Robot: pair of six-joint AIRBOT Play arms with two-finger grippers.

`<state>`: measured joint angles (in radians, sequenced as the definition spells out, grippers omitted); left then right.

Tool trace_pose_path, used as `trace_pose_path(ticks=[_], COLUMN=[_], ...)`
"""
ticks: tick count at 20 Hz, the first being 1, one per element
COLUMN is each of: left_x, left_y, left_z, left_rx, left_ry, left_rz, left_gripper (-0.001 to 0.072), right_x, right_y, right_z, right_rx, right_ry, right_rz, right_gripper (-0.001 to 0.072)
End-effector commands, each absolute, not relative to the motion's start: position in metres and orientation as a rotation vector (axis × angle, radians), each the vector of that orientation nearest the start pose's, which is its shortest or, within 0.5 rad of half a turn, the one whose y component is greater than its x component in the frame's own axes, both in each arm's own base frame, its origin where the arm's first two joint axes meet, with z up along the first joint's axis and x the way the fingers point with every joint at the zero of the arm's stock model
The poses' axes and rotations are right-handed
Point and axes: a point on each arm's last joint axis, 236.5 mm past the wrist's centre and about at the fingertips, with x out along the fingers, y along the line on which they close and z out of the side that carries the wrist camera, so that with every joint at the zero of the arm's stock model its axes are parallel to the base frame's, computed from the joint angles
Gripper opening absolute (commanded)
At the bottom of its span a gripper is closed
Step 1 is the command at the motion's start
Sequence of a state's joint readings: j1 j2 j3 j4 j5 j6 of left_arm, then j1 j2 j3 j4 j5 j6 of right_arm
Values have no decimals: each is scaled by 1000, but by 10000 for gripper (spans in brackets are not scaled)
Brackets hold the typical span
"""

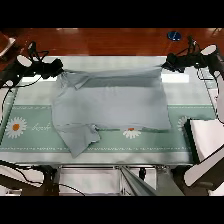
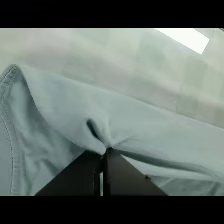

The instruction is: Fold the shirts.

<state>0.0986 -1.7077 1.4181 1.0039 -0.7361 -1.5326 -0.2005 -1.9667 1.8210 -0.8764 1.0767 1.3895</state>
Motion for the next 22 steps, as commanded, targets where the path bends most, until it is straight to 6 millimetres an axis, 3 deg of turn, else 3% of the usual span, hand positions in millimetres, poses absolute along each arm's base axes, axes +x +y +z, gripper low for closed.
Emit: trace_pose_path(ticks=[1, 3, 6, 8, 10, 11, 12, 13, 14, 19, 22], left_x=[521, 489, 443, 427, 421, 419, 418, 416, 413, 390, 349], left_y=[-35, -41, -42, -46, -53, -57, -60, -60, -55, -5, 19], left_z=[-19, -22, -54, -73, -88, -92, -91, -89, -83, -25, -9], left_rx=[-522, -470, -412, -426, -429, -425, -421, -419, -412, -447, -473], left_ry=[1096, 1223, 1425, 1494, 1532, 1544, 1548, 1555, 1574, 1533, 1452], left_rz=[-173, -268, -310, -314, -320, -327, -333, -338, -338, -270, -207], left_gripper=[16, 16, 16, 16, 17, 37, 116, 356, 509, 509, 509], right_x=[560, 535, 494, 482, 485, 487, 489, 488, 486, 468, 430], right_y=[12, 8, 4, 8, 11, 11, 12, 14, 9, -53, -70], right_z=[-19, -21, -52, -69, -79, -82, -81, -78, -71, 6, 16], right_rx=[584, 577, 490, 466, 478, 493, 515, 534, 539, 543, 545], right_ry=[1132, 1222, 1411, 1464, 1451, 1445, 1443, 1446, 1452, 1312, 1219], right_rz=[312, 347, 337, 324, 304, 281, 265, 262, 255, 138, 33], right_gripper=[29, 29, 29, 30, 31, 97, 283, 412, 413, 413, 413])
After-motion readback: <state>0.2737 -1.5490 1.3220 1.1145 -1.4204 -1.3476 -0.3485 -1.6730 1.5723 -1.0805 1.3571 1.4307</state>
